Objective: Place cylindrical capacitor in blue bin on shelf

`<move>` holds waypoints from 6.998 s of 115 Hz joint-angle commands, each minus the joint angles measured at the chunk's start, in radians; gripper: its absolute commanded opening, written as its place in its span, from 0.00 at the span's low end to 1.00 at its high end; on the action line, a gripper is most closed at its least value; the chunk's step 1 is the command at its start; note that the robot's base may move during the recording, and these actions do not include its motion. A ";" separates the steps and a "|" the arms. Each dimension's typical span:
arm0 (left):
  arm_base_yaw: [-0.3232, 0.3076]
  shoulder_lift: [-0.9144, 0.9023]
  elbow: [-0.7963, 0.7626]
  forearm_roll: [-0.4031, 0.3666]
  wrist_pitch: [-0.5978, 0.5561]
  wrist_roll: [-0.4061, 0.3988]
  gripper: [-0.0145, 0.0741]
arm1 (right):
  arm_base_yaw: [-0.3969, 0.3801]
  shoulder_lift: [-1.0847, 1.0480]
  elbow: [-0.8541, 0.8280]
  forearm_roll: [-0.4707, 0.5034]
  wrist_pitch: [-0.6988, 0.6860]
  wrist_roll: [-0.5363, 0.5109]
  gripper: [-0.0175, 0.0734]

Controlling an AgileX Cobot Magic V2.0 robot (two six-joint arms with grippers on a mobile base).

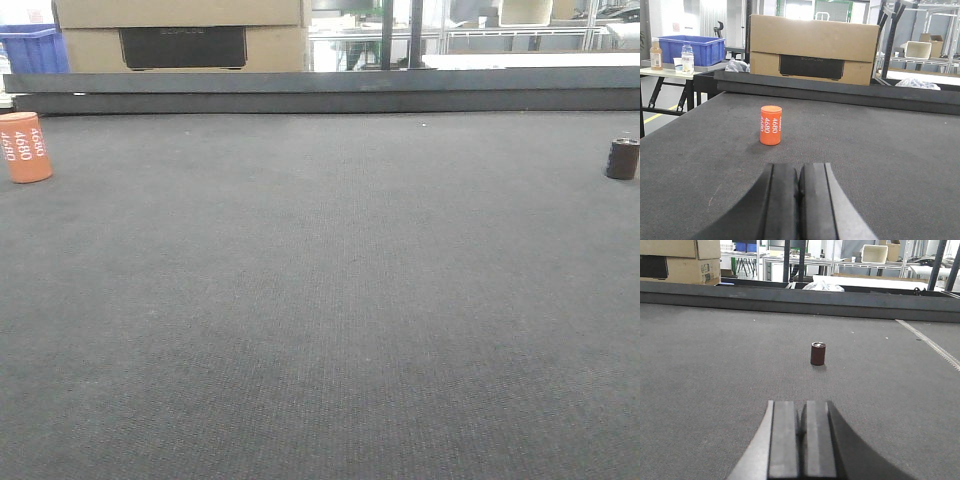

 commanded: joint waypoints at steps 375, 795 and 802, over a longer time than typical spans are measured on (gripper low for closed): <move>-0.029 0.320 -0.425 -0.139 0.076 -0.008 0.65 | -0.111 2.182 -1.145 -0.111 -0.945 0.077 0.81; 0.089 1.994 -1.543 0.078 -0.058 0.010 0.04 | -0.002 1.617 -1.104 -0.117 -0.263 0.077 0.01; 0.084 1.932 -1.543 0.078 0.022 0.010 0.04 | -0.002 1.574 -1.104 -0.117 -0.190 0.077 0.01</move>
